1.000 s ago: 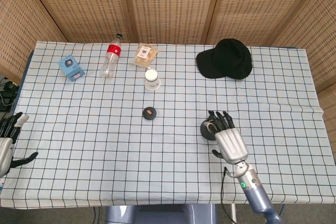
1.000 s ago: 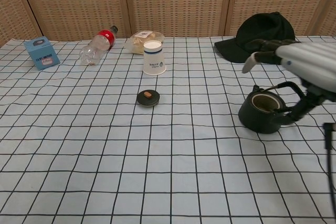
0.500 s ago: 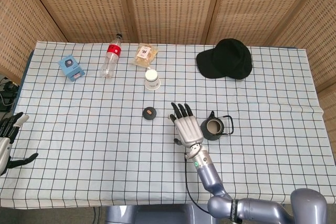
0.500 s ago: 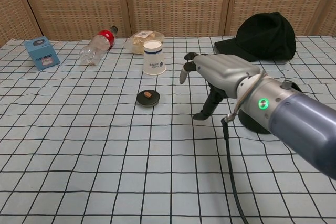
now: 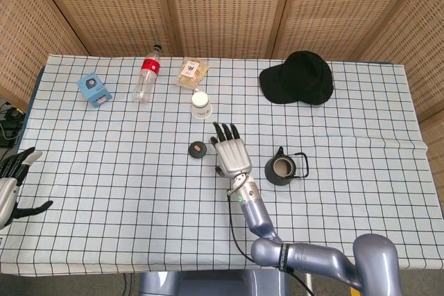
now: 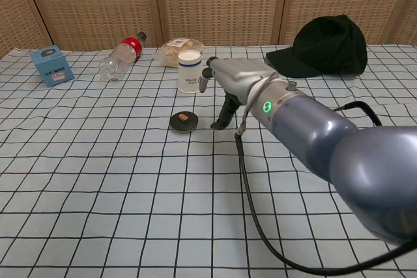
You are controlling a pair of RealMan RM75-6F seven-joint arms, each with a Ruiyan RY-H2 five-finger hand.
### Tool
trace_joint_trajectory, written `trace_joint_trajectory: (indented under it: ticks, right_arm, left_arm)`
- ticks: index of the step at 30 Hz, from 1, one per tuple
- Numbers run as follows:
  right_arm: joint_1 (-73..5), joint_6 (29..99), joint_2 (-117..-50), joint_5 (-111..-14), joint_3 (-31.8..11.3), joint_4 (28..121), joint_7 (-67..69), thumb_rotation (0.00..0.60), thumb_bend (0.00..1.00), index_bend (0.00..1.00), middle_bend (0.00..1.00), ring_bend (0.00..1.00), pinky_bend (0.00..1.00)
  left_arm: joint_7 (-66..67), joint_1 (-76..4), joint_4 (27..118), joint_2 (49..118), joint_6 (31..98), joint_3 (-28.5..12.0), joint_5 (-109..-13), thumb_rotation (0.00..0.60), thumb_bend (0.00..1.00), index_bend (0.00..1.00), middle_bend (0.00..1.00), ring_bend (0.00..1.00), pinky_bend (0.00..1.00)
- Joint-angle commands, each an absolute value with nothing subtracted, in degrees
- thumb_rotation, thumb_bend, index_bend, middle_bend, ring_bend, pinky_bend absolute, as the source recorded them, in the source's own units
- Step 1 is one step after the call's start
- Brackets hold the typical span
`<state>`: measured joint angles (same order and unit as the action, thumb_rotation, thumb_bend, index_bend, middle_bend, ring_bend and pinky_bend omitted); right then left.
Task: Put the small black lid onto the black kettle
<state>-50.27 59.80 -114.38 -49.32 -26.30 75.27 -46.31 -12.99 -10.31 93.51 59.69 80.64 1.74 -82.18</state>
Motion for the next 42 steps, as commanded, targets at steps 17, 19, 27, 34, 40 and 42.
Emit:
trace_joint_trajectory:
  ticks: [17, 19, 27, 34, 40, 42]
  right_arm:
    - [-61.1, 52.8, -123.2, -46.0, -28.8, 55.2, -38.6, 0.600, 0.38, 0.30, 0.04, 0.00, 0.00]
    - [-61.7, 52.4, -123.7, -46.0, -28.9, 54.0, -38.1, 0.600, 0.37, 0.30, 0.04, 0.00, 0.00]
    - [-64.9, 48.8, -126.1, -44.8, -29.1, 47.4, -36.8, 0.600, 0.38, 0.29, 0.04, 0.00, 0.00]
    - [-66.3, 47.5, -127.4, -44.9, -29.3, 44.0, -35.2, 0.600, 0.38, 0.29, 0.04, 0.00, 0.00]
    - [-67.5, 46.5, -128.5, -45.2, -29.3, 41.3, -34.1, 0.600, 0.38, 0.30, 0.04, 0.00, 0.00]
    - [-67.7, 45.9, -128.8, -45.1, -29.4, 40.5, -33.8, 0.600, 0.38, 0.30, 0.04, 0.00, 0.00]
  left_arm:
    - [-16.0, -11.1, 91.8, 59.9, 75.4, 0.3, -81.3, 0.600, 0.15, 0.00, 0.00, 0.00, 0.00]
    - [-16.2, -11.1, 91.7, 59.8, 75.2, 0.2, -81.3, 0.600, 0.15, 0.00, 0.00, 0.00, 0.00]
    - [-17.0, -11.4, 91.4, 59.8, 73.3, 0.0, -81.2, 0.600, 0.15, 0.00, 0.00, 0.00, 0.00]
    - [-17.5, -11.3, 91.4, 59.7, 72.9, -0.1, -81.3, 0.600, 0.15, 0.00, 0.00, 0.00, 0.00]
    - [-18.0, -11.3, 91.3, 59.4, 72.2, -0.2, -81.1, 0.600, 0.15, 0.00, 0.00, 0.00, 0.00]
    - [-18.6, -11.3, 91.3, 59.2, 71.9, -0.1, -81.3, 0.600, 0.15, 0.00, 0.00, 0.00, 0.00]
